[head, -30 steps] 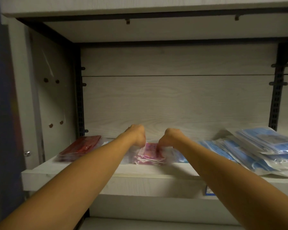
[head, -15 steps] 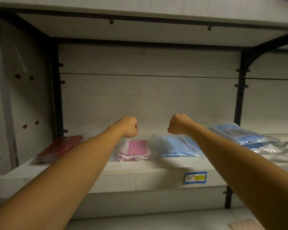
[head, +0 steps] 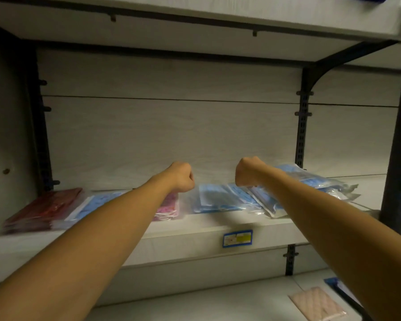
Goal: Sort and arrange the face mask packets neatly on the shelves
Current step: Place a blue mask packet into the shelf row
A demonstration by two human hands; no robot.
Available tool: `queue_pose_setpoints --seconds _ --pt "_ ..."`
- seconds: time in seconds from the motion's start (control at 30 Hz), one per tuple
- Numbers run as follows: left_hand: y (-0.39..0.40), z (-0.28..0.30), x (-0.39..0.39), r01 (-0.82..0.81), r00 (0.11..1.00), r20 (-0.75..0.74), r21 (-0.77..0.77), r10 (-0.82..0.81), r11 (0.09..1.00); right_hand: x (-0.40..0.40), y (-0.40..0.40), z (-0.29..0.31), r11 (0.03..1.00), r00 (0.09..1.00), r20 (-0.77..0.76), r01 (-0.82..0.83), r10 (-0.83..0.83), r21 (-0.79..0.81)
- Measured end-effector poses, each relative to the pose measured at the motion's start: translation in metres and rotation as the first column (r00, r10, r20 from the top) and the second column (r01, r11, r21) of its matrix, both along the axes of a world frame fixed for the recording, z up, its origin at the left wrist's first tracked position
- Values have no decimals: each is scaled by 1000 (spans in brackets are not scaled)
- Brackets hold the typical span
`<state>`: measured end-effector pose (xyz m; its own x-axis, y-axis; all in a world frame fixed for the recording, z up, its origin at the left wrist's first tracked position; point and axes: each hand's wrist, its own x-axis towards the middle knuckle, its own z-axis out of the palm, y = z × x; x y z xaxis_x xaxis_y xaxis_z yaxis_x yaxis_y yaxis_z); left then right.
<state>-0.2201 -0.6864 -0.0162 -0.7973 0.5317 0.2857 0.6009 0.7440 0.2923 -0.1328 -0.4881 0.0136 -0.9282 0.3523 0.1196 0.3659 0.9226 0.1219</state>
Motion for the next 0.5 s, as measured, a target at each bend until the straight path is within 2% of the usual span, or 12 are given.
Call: queue_pose_setpoints --seconds 0.1,0.17,0.33,0.4,0.5 --pt "19 5 10 26 999 -19 -21 -26 999 -4 14 0 999 999 -9 -33 33 -3" --pt "32 5 10 -13 1000 -20 -23 13 1000 -8 23 0 998 998 -17 -66 65 -11" --pt "51 -1 7 -211 974 42 -183 222 960 -19 37 -6 984 984 -3 -178 178 5" --pt "55 -4 6 -279 948 100 -189 301 942 -25 41 -9 976 976 -7 -219 219 -3" --pt "57 -9 7 -355 916 102 -249 389 901 -32 47 -12 957 958 -49 -284 282 -50"
